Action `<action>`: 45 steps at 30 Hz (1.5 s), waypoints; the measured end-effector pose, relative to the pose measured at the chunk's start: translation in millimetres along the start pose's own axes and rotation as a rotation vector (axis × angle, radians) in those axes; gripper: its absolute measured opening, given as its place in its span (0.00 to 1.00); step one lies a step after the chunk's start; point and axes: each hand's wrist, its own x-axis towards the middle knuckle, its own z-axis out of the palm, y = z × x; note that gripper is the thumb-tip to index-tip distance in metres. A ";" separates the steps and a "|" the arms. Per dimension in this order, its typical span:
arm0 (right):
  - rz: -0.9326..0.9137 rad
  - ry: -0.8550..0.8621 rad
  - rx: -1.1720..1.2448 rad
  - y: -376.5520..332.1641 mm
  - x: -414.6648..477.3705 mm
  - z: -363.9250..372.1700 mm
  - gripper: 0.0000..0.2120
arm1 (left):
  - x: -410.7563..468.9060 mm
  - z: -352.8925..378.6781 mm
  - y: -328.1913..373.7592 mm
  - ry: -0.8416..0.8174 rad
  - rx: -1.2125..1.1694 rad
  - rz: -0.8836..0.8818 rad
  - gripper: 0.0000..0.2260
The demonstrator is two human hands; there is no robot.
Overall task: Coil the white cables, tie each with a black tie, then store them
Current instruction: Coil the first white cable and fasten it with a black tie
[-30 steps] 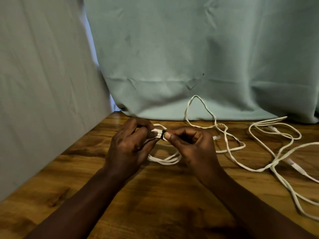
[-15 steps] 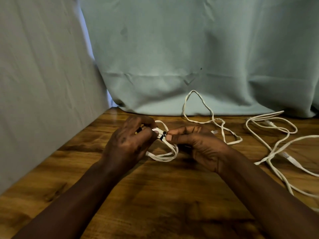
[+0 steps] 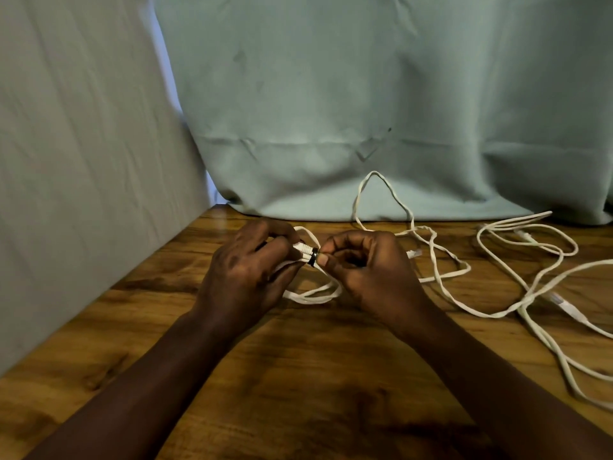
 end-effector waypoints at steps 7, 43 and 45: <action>0.005 -0.028 0.032 -0.1 -1.6 1.3 0.07 | -1.7 6.0 0.8 -0.016 -0.061 -0.149 0.10; 0.205 -0.085 0.268 -0.2 2.6 -5.5 0.07 | -2.4 8.7 -3.2 -0.041 -0.083 -0.174 0.08; 0.172 -0.099 0.232 -1.3 3.5 -8.4 0.06 | -2.4 8.7 -3.7 -0.038 -0.089 -0.197 0.07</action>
